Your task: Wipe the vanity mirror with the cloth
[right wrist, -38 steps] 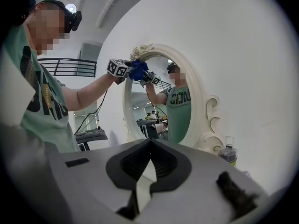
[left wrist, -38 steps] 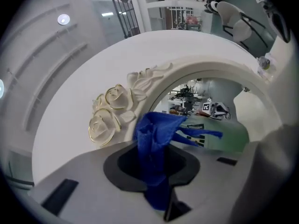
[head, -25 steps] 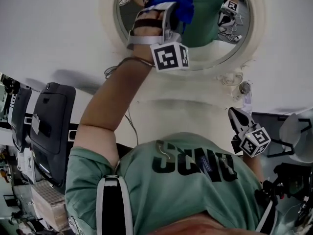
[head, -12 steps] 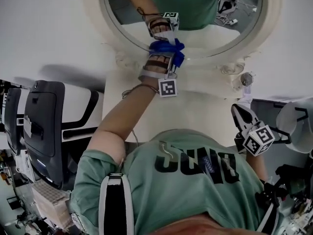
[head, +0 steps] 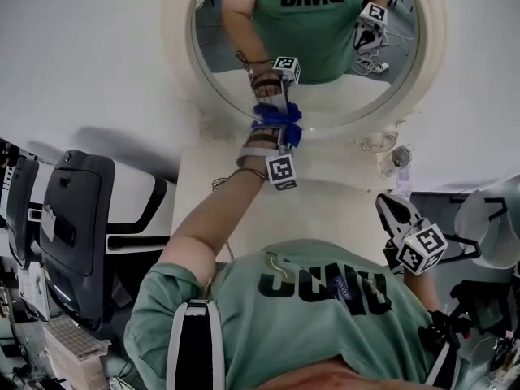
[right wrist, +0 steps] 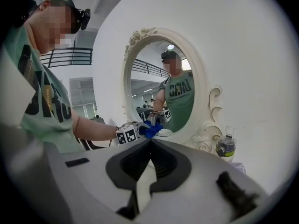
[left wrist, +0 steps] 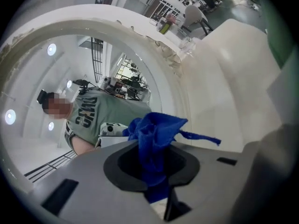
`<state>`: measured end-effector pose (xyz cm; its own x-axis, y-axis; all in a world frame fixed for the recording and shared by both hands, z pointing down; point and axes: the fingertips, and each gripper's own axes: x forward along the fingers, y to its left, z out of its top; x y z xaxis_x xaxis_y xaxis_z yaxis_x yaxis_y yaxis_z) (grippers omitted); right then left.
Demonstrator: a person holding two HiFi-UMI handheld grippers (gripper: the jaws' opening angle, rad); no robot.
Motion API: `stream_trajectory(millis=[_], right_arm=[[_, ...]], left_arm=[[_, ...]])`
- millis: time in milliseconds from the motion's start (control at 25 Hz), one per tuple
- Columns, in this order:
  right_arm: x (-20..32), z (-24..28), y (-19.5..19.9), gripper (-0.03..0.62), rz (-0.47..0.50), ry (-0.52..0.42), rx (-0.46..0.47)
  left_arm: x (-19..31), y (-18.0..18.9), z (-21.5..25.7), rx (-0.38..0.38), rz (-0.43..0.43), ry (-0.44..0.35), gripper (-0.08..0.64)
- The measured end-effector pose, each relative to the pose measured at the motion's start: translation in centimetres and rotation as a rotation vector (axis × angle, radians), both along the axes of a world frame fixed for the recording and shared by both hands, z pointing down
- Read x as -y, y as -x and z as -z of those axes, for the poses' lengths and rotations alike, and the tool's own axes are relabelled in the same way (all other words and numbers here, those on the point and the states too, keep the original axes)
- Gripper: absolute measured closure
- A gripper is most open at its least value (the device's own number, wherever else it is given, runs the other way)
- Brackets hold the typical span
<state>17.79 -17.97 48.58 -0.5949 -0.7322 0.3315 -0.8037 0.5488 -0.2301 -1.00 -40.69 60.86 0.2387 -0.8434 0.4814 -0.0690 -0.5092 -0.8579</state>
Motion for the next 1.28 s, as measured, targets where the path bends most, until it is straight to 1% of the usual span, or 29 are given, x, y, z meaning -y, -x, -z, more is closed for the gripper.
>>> stream_trajectory(millis=[40,80,160,240,320,400,480,520,600,720,800,880,1080,1200,1280], right_arm=[[-0.1,0.2,-0.1,0.584,-0.001,-0.007,0.003],[-0.2,0.3,-0.4,0.584,-0.005,-0.014,0.007],[-0.1,0.3,-0.9,0.584,-0.014,-0.03,0.013],[0.4,0.4,-1.1,0.585,-0.016,-0.049,0.018],[0.6,0.6,-1.0,0.585,-0.01,-0.07,0.028],[0.7,0.9,-0.7,0.584,0.0,-0.088,0.04],[0.7,1.3,-0.3,0.584,0.003,-0.098,0.05],[0.6,1.4,-0.3,0.584,0.002,-0.1,0.055],[0.5,1.3,-0.4,0.584,-0.003,-0.103,0.066],[0.4,0.7,-0.8,0.584,-0.004,-0.107,0.086],[0.3,0.2,-1.1,0.584,-0.006,-0.109,0.095],[0.3,0.2,-1.3,0.585,-0.01,-0.107,0.098],[0.6,0.4,-0.7,0.584,-0.014,-0.095,0.093],[0.2,0.1,-1.0,0.585,-0.018,-0.083,0.09],[-0.1,-0.2,-1.2,0.584,-0.021,-0.073,0.093]], left_arm=[[-0.3,0.0,0.8,-0.017,0.004,0.003,0.478],[-0.6,-0.1,2.3,-0.043,0.002,-0.016,0.477],[-0.7,-0.7,8.0,-0.115,-0.015,-0.111,0.476],[-0.5,-1.7,16.4,-0.211,-0.051,-0.241,0.476],[-0.8,-2.7,26.1,-0.305,-0.089,-0.384,0.476],[-1.2,-3.0,35.2,-0.367,-0.109,-0.514,0.476],[-1.1,-2.8,42.5,-0.383,-0.105,-0.603,0.476],[-0.8,-2.7,45.3,-0.373,-0.097,-0.633,0.476],[0.2,-2.8,49.1,-0.336,-0.076,-0.675,0.476],[1.7,-3.3,51.1,-0.249,-0.052,-0.709,0.476],[2.3,-3.7,50.9,-0.188,-0.048,-0.722,0.476],[3.0,-3.8,50.6,-0.159,-0.042,-0.737,0.476],[4.3,-2.7,50.4,-0.199,-0.017,-0.743,0.477],[3.8,-3.1,50.3,-0.209,-0.029,-0.765,0.477],[3.2,-3.8,49.5,-0.199,-0.042,-0.782,0.479]])
